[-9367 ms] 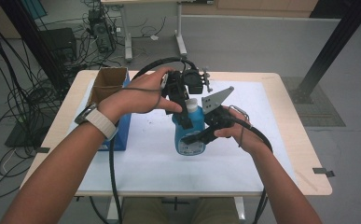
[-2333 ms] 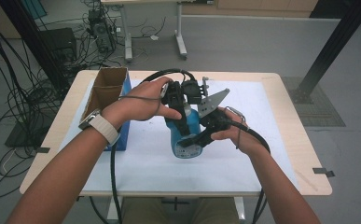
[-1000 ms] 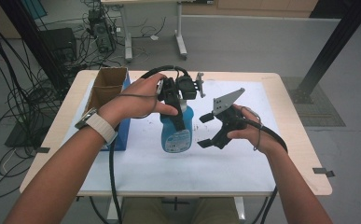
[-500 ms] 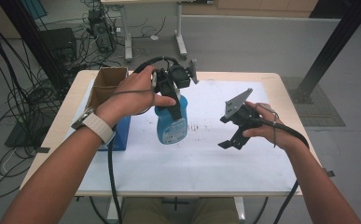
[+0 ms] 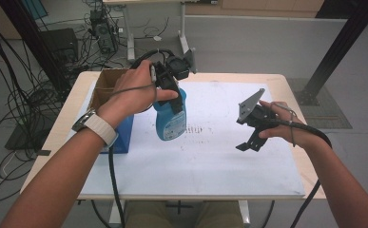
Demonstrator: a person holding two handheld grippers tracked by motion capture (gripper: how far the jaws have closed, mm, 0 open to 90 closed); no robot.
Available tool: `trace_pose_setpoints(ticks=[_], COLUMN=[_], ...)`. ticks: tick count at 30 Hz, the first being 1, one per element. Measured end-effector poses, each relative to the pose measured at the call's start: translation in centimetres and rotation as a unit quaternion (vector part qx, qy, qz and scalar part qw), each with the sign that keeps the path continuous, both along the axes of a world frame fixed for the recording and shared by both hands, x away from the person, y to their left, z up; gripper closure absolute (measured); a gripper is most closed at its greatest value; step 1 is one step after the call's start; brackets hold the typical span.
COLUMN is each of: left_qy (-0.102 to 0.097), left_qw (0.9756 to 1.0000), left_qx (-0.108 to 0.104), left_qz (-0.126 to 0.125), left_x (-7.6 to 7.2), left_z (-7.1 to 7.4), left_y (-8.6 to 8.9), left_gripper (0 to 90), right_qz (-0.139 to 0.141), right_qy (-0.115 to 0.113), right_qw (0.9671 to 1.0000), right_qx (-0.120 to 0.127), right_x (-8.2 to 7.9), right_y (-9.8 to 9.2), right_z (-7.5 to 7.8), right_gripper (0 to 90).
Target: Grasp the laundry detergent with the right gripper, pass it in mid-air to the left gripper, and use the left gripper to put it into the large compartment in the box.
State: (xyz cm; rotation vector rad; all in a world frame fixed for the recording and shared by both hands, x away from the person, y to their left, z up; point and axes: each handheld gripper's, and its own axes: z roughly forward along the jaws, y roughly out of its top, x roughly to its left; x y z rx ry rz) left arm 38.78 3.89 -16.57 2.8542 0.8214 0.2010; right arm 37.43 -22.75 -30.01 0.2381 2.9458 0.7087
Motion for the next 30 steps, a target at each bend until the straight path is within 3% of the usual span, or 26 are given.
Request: trace_pose_setpoints(ticks=[8,16,22,30], left_qy=[-0.003,-0.007,-0.013,-0.021], left_qw=[0.9994,0.9970,0.9939,0.9863], left_qx=[0.001,0.004,-0.001,0.000], left_qz=[0.034,0.077,0.109,0.164], left_x=[0.2,0.6,1.0,1.6], left_z=[1.0,1.9,2.9,4.4], left_y=[0.2,0.6,0.8,1.5], left_gripper=[36.9,36.9,36.9,36.9], right_qz=[0.002,0.001,0.003,-0.001], right_qy=[-0.003,-0.003,-0.003,-0.007], right_qw=[0.9999,0.9999,0.9999,0.9999], right_qx=[-0.013,-0.016,-0.014,-0.014], right_x=[-0.3,-0.3,-0.1,0.3], right_y=[-0.9,-1.6,-1.8,-2.1], right_z=[0.2,-0.2,-0.4,-0.4], right_gripper=[6.3,6.4,6.4,6.5])
